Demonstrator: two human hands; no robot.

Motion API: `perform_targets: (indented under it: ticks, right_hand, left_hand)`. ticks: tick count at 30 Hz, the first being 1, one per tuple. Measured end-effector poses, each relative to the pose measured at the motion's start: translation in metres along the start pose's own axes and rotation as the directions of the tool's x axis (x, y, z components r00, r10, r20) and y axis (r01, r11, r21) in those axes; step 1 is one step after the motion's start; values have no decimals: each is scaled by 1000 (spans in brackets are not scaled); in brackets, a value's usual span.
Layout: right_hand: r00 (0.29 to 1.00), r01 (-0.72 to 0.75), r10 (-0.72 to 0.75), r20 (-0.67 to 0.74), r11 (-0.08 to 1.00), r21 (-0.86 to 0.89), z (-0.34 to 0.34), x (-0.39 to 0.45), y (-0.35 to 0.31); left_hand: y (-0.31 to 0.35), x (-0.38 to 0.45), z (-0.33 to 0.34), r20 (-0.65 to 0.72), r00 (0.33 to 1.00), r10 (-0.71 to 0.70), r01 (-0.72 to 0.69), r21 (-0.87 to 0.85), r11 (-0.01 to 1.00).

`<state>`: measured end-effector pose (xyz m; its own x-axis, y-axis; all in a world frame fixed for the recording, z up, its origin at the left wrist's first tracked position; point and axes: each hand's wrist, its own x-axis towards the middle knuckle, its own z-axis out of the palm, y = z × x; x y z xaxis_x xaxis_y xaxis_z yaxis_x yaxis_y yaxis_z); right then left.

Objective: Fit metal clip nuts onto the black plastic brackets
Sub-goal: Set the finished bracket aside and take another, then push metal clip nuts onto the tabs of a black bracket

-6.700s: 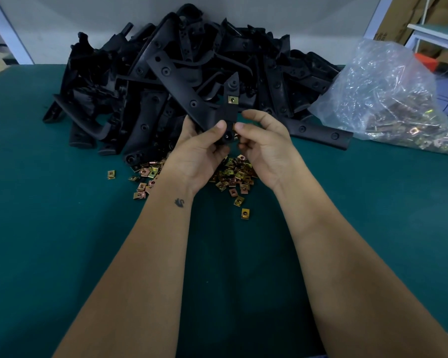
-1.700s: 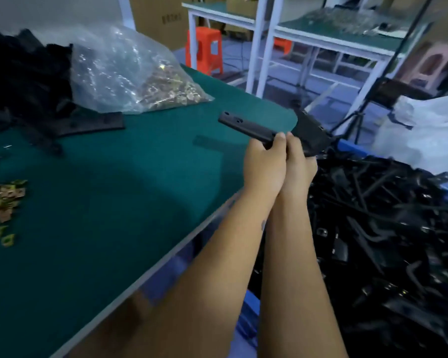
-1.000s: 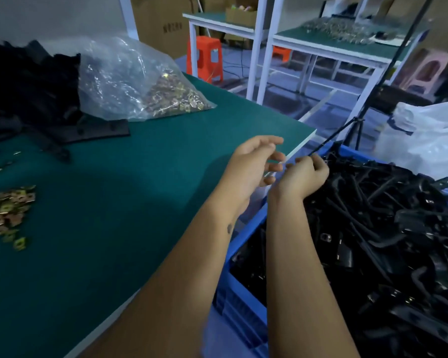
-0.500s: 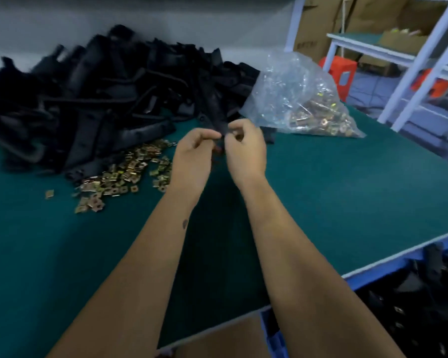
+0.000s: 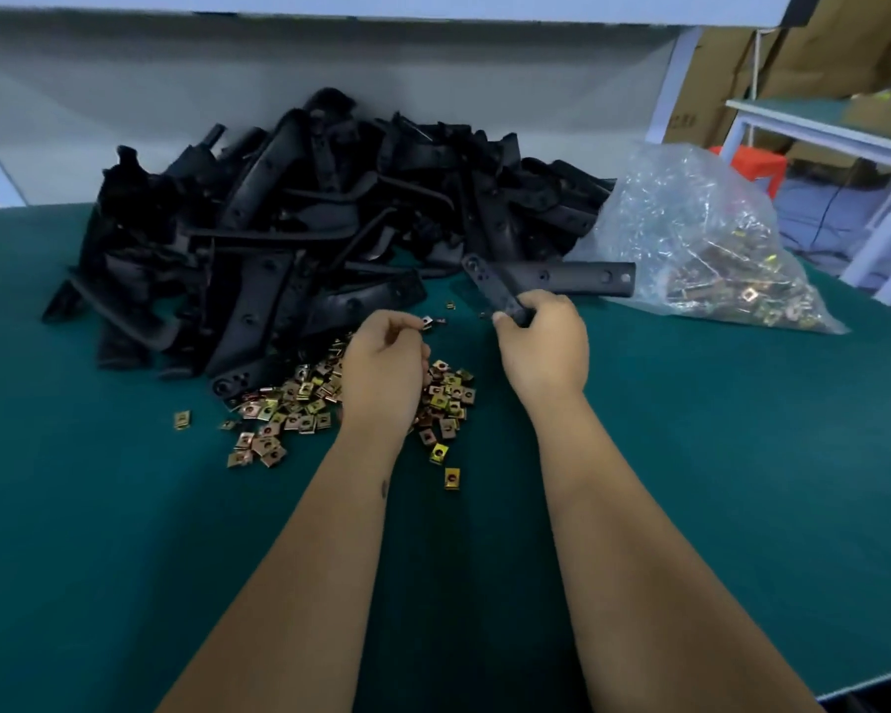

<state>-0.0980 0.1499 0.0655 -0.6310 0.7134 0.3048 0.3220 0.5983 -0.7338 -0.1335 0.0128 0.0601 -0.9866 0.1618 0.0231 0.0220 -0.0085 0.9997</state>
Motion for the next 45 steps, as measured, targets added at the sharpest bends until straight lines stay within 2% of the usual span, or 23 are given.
perform_targets:
  ticks: [3, 5, 7, 10, 14, 16, 19, 20, 22, 25, 27, 29, 33, 38, 42, 45]
  right_hand:
    - [990, 140, -141, -6, 980, 142, 3, -6, -7]
    - [969, 240, -246, 1, 948, 209, 7, -13, -14]
    - [927, 363, -374, 10, 905, 220, 12, -20, -21]
    - [848, 496, -525, 75, 836, 236, 19, -30, -29]
    - [783, 585, -617, 83, 775, 239, 20, -34, -32]
    - [790, 582, -611, 39, 769, 265, 18, -34, -33]
    - [900, 423, -434, -48, 838, 344, 16, -33, -34]
    - [924, 372, -379, -42, 873, 315, 15, -32, -33]
    - [948, 305, -317, 34, 932, 195, 14, -29, -28]
    - [929, 287, -301, 216, 953, 96, 14, -27, -23]
    - [876, 373, -347, 335, 928, -16, 17, -30, -25]
    - [837, 461, -382, 392, 878, -130, 20, -34, -28]
    - [835, 436, -382, 396, 898, -54, 19, -36, -32]
    - [791, 522, -432, 433, 846, -109, 22, -40, -36]
    - [776, 521, -438, 454, 851, -70, 23, -40, -38]
    - [768, 540, -449, 458, 838, -84, 22, -41, -39]
  left_hand:
    - [8, -3, -3, -22, 1000, -16, 11, -202, 979]
    - [13, -4, -9, 1, 1000, -27, 25, -386, 922]
    - [17, -3, -17, 41, 999, -13, 32, -497, 867]
    - [20, -1, -27, 77, 996, -49, 85, -564, 822]
    - [21, 4, -40, 32, 998, -55, 64, -508, 859]
    - [21, 5, -42, 54, 997, -59, 79, -569, 819]
    - [22, 6, -45, 65, 993, -96, 109, -799, 591]
    - [21, 6, -47, 58, 994, -96, 100, -838, 536]
    - [20, 7, -48, 56, 996, -71, 85, -849, 521]
    - [20, 5, -44, 77, 996, -54, 94, -865, 493]
    - [20, 4, -42, 88, 993, -77, 112, -900, 421]
    - [19, 5, -41, 88, 991, -99, 119, -917, 381]
    - [16, 7, -41, 92, 990, -109, 131, -896, 425]
    - [14, 8, -38, 89, 990, -109, 132, -856, 500]
    - [14, 10, -38, 82, 989, -121, 130, -875, 466]
    - [14, 11, -38, 82, 989, -126, 133, -865, 483]
